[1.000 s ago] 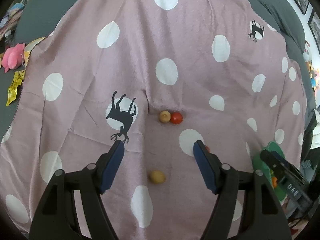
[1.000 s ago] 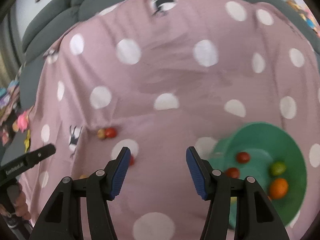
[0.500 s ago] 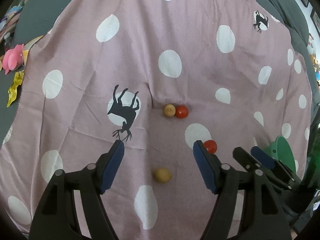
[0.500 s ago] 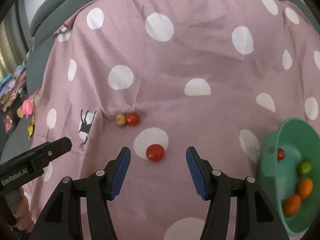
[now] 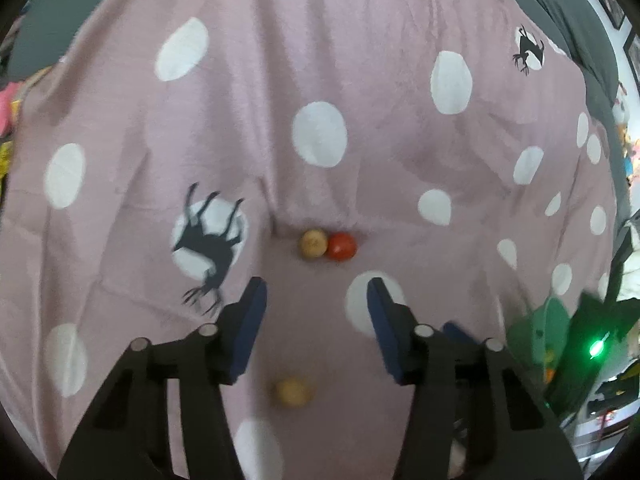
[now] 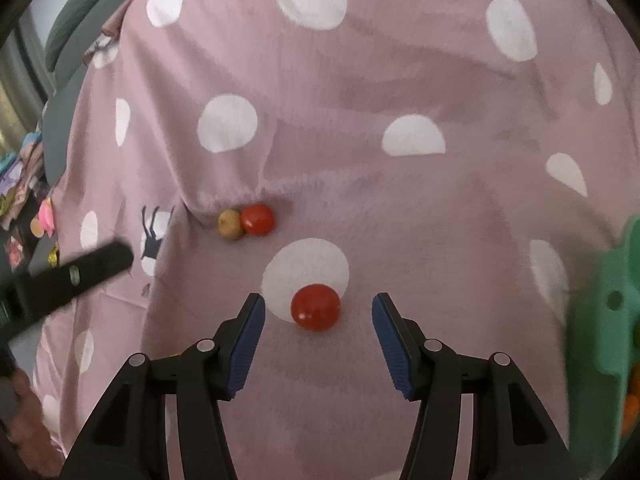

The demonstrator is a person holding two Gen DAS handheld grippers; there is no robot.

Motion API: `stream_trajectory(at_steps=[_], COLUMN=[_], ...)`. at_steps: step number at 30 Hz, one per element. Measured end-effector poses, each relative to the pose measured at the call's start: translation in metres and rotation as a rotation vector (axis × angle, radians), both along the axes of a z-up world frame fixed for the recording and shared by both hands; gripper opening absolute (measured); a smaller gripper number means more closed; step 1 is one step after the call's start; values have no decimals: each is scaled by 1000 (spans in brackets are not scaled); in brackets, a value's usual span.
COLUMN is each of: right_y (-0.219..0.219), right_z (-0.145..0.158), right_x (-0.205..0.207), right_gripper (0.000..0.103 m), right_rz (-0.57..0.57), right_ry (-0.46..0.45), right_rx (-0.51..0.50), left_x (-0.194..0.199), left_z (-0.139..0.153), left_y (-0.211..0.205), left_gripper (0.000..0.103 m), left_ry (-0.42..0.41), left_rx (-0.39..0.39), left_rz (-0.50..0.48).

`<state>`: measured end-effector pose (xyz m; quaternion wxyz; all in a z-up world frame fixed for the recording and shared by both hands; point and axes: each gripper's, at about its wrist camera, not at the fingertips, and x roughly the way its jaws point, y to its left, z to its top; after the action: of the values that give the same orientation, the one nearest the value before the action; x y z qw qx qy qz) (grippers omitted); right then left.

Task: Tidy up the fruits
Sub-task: 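Grasp a red tomato with the right tool while the left tool grasps another tomato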

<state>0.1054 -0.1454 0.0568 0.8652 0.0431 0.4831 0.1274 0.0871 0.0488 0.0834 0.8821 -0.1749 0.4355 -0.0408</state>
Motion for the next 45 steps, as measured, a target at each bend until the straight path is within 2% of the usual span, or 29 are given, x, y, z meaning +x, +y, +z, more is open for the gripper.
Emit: stream_trajectory(at_steps=[2,5,6,8,12,16,20,24,29,31,35,38,39,45], right_y=[3,5,5,5,1,1,3,0,-9,-10,-8,-8,-12,-19], right_z=[-6,-13,-15,-18,-19,-22,-23,-20,-14,-9,0,-1,-1,0], right_x=[6,12,13,14,16,16,16,15,12,10,8,8,6,6], right_gripper=[49,47,46,37,35,34,34,34,34,34,34,34,34,32], right_rz=[12,18,20,22,14,31,28,6,-17,-18,-21,-32,-37,-53], right_ry=[16,28,35,48,50,67,71,70,69,59,39,41,42,34], right_rx=[-10,-2,1,9,43,48,18,4,24,35,43,40,38,40], left_x=[12,31,37,49,68,80,90,91,96,95,96,103,103,103], left_z=[0,-4,-5,-9,-23,-35,-48,-48,-52,-52,-57,-75,-75,-74], left_y=[-6,-18,-23,-30,-35,-43,-45,-51,-49,-49,-57,-63,-64,-68], left_gripper=[37,27,25,23,22,22,22,23,23,26,27,28,28,27], left_ry=[0,15,15,14,49,60,78,55,80,85,94,154,132,146], left_rx=[-10,-2,9,22,4,69,36,97,143,162,227,200,214,216], left_rz=[-22,-62,-80,-103,-121,-152,-170,-175,-140,-132,-117,-118,-112,-128])
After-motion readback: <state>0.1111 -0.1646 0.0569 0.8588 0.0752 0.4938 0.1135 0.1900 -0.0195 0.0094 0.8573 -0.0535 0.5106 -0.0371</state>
